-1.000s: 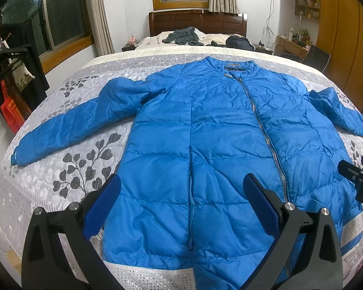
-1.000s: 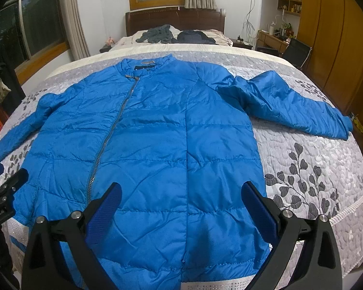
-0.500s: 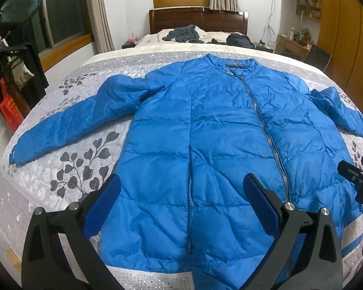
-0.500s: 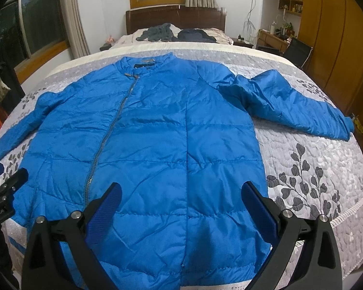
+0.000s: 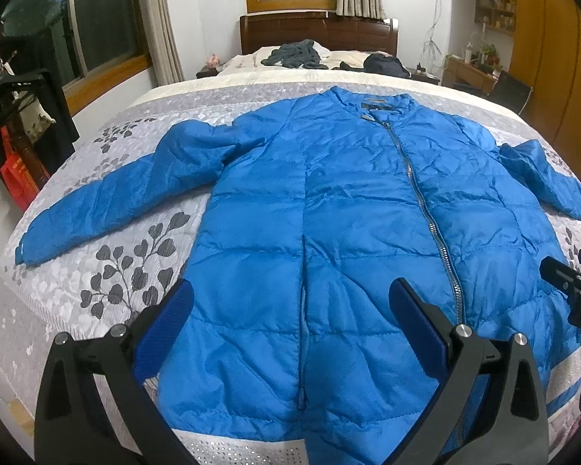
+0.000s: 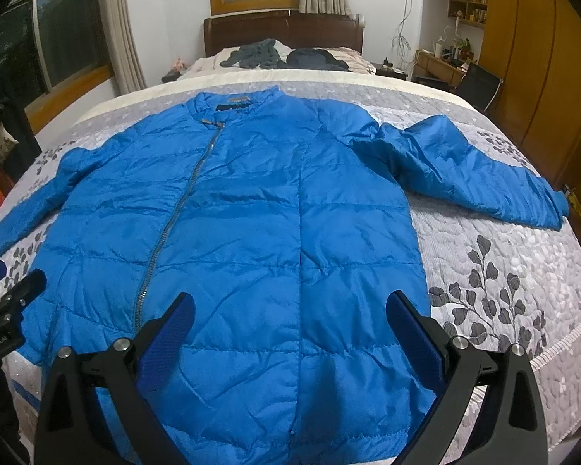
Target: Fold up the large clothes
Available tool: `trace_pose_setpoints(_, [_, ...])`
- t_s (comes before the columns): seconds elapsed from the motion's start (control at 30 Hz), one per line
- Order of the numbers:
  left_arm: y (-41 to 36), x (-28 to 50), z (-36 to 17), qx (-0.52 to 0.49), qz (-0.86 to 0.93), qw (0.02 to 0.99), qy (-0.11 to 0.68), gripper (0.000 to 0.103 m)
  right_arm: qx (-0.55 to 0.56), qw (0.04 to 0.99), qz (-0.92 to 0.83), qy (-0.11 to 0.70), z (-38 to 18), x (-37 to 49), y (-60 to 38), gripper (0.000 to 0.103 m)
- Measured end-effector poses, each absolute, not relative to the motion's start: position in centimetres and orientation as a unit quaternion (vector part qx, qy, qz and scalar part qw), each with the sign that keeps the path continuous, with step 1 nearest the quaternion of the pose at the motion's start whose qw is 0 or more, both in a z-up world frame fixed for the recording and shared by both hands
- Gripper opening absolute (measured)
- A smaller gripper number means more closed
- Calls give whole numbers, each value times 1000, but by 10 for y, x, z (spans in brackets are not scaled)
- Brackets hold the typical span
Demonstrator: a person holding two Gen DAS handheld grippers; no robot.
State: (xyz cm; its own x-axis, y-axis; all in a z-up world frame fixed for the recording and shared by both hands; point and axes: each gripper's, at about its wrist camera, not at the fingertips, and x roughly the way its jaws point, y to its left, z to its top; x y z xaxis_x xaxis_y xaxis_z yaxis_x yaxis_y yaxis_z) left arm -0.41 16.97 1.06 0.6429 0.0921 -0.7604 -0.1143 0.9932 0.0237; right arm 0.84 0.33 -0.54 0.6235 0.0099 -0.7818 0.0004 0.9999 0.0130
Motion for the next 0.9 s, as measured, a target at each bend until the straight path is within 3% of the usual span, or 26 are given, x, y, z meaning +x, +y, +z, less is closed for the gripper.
trace_pose_setpoints(0.57, [158, 24, 13, -7, 21, 900, 436, 100, 43, 901, 41, 430, 2, 22, -28, 99])
trace_pose_setpoints(0.9, [105, 111, 46, 15, -12, 909, 416, 100, 193, 857, -122, 461, 3, 81, -289, 99])
